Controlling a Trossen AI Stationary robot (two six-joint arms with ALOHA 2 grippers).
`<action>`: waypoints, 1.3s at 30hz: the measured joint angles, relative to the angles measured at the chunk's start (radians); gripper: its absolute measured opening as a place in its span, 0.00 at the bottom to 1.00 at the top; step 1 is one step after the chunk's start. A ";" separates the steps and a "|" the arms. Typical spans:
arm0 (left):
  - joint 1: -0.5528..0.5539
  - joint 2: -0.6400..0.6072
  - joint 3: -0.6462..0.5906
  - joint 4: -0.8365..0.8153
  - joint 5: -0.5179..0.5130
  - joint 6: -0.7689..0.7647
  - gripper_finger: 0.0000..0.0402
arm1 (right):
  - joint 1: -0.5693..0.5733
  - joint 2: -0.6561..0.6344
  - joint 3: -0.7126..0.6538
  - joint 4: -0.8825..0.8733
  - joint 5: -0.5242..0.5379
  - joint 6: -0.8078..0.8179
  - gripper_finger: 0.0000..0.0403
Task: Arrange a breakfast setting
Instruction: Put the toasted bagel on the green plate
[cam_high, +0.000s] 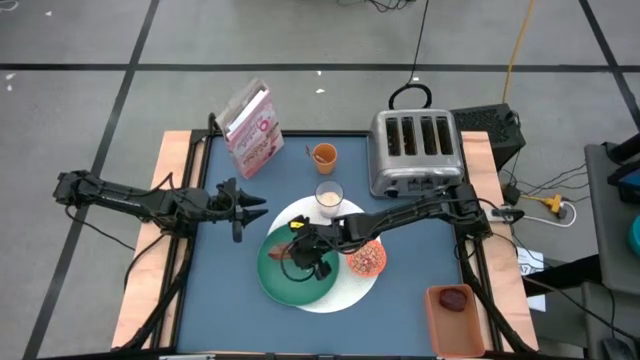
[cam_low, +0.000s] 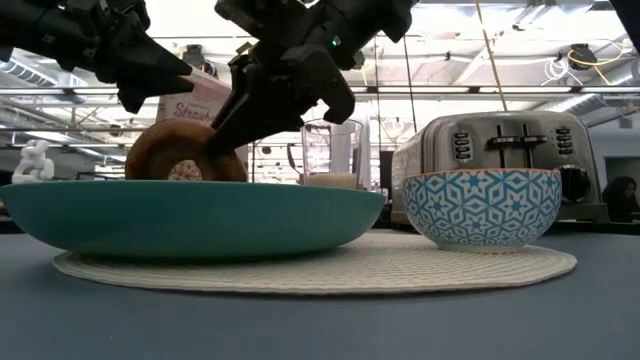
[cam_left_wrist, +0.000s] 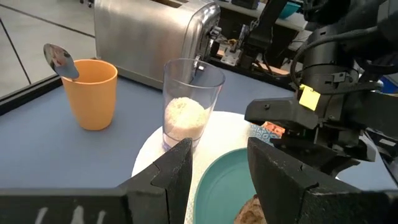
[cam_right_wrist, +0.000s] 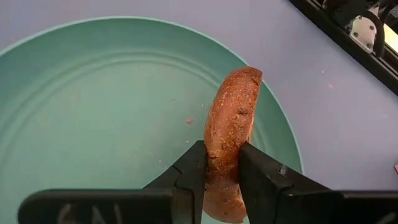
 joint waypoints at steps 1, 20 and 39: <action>0.000 0.000 0.000 0.000 0.000 0.000 0.40 | 0.000 0.000 0.000 0.000 0.000 0.001 0.19; 0.000 0.000 0.000 0.001 0.000 0.006 0.40 | -0.003 0.000 -0.001 0.043 0.000 0.151 0.19; 0.000 0.000 0.000 0.001 0.000 0.005 0.40 | -0.003 0.000 -0.002 0.042 0.000 0.127 0.37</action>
